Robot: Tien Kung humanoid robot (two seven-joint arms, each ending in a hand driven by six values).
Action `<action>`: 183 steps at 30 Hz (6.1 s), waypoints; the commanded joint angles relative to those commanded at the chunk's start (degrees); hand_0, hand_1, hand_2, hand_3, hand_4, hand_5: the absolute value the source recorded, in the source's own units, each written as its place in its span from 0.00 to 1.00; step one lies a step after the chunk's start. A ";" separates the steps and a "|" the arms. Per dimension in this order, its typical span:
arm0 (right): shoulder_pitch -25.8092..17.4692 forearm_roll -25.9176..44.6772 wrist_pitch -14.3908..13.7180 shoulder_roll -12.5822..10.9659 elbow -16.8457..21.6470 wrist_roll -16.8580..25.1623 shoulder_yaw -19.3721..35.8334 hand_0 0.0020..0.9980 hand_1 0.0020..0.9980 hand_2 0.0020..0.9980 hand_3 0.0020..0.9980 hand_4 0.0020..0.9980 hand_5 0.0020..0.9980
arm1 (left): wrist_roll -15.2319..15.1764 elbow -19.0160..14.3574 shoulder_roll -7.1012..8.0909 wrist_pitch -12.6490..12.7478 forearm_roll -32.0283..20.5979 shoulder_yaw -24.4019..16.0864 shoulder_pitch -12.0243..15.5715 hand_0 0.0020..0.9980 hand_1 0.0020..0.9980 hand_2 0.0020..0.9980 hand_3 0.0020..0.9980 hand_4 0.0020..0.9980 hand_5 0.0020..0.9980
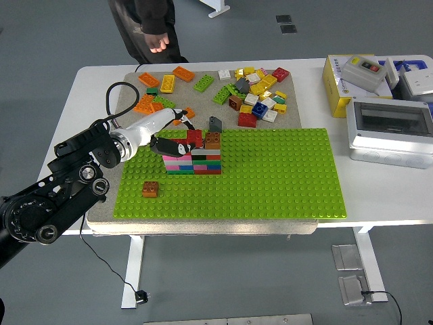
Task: Pick up the brick,pile it on top of brick,press brick,pick up the brick,pile it on top of brick,press brick
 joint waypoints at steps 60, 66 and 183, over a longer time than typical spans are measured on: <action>0.36 -0.19 0.10 0.19 0.00 -0.07 0.04 0.72 0.71 0.72 0.68 0.41 0.85 | -2.22 3.15 -1.36 1.42 0.34 2.67 -1.00 1.00 1.00 1.00 0.61 0.65 0.29; 0.38 -0.28 0.11 0.19 0.00 -0.11 0.09 0.72 0.71 0.72 0.68 0.41 0.85 | -2.27 3.24 -1.42 1.51 0.47 2.66 -1.06 1.00 1.00 1.00 0.62 0.65 0.29; -0.35 -1.69 -0.22 0.36 0.00 -0.11 1.37 0.72 0.71 0.72 0.67 0.41 0.84 | -2.47 -6.70 1.37 2.16 10.00 -0.11 4.03 1.00 1.00 1.00 0.68 0.89 0.83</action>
